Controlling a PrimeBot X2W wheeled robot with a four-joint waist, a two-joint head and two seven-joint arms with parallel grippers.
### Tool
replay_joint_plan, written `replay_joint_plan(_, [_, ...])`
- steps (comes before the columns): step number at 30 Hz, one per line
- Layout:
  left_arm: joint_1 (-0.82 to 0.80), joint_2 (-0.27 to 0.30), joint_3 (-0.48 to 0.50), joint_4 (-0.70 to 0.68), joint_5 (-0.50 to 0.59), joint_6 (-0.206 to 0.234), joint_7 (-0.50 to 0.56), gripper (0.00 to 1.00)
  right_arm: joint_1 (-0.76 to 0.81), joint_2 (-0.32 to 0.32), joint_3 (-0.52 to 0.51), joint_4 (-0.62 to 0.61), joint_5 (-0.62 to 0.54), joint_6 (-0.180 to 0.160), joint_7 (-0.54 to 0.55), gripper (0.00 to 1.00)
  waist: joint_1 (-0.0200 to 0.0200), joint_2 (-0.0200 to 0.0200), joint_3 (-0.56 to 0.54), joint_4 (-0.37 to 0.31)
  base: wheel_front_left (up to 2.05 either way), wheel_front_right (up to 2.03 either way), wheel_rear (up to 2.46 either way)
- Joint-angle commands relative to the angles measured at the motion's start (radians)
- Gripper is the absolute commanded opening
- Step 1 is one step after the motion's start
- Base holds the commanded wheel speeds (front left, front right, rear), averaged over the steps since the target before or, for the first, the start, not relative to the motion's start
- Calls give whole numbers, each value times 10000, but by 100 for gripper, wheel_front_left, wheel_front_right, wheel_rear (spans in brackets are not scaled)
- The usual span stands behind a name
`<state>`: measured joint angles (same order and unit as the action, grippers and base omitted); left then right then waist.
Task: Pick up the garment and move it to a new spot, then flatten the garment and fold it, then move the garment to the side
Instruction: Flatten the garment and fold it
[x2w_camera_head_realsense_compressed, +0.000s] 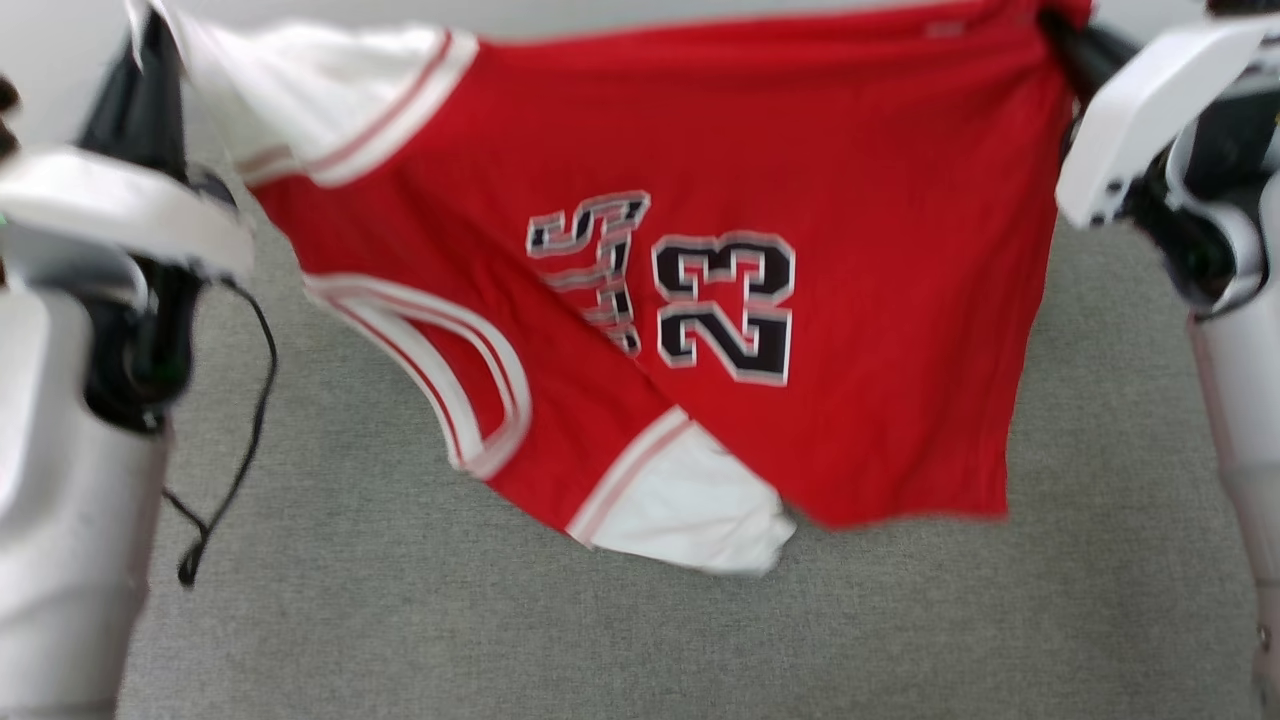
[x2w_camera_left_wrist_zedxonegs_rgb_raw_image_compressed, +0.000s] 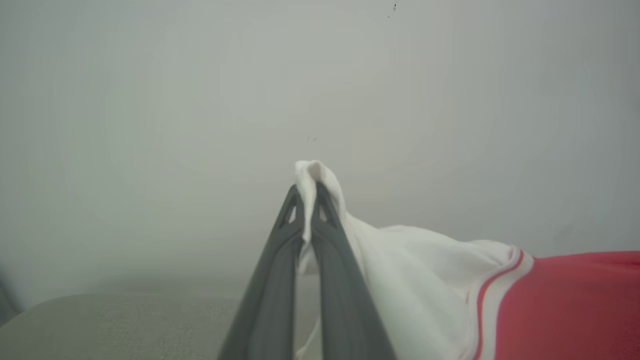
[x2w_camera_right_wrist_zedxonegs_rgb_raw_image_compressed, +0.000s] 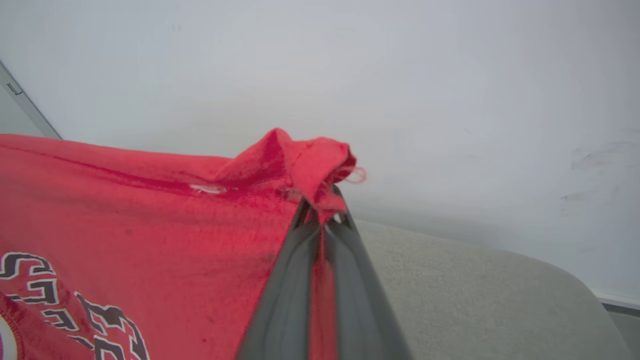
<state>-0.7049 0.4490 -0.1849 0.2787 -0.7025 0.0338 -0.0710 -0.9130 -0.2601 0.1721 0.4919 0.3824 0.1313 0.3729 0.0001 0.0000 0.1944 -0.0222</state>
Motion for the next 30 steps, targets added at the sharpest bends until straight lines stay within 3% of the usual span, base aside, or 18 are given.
replay_joint_plan(1, [-653,127,15,352,82,-85,86,0,-482,110,-124,114,-173,-11,-247,0,-1,0,90,-94,0,0,0])
replay_joint_plan(10, [-4554,526,-21,1996,362,-566,410,0,-3196,329,-1118,354,-858,-12,-1191,0,-1,0,1290,-242,0,0,0])
replay_joint_plan(21, [-9133,1081,-182,2378,991,-782,780,0,-6965,117,-1818,116,-1332,-14,-1419,0,-1,0,3952,-259,0,0,0])
replay_joint_plan(30, [-10304,977,-381,2747,1041,-949,764,0,-8685,-1,-1568,801,-1486,-14,-1618,0,-1,0,5445,-162,0,0,0])
